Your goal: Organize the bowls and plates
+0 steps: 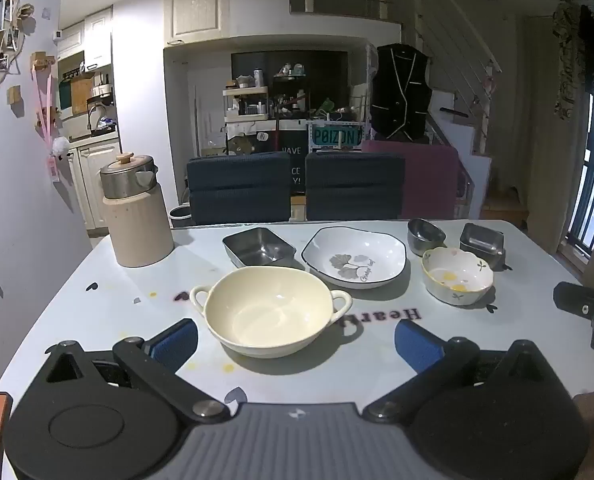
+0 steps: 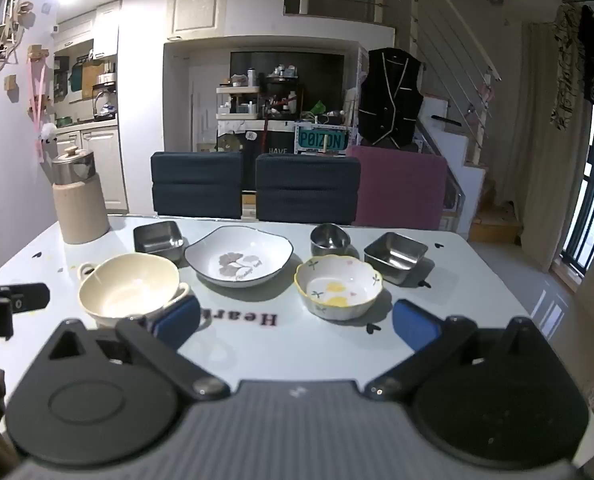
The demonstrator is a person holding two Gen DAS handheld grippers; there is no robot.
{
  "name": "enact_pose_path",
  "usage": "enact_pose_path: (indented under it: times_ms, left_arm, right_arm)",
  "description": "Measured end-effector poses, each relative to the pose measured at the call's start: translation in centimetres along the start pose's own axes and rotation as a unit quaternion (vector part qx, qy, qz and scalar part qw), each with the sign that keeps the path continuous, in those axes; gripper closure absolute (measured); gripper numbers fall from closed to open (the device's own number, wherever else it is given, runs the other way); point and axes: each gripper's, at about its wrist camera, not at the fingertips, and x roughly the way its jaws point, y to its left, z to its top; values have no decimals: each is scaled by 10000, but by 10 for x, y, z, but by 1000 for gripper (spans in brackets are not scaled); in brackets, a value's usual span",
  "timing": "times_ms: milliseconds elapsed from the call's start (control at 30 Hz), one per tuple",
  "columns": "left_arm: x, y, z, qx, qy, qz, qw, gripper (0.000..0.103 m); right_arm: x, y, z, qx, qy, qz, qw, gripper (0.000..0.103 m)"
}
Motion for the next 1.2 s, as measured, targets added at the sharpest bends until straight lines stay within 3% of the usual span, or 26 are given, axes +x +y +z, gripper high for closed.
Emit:
enact_pose_path:
  times_ms: [1200]
  left_arm:
    - [-1, -5, -3, -35, 33, -42, 10000, 0]
  right_arm:
    - [0, 1, 0, -18, 2, -5, 10000, 0]
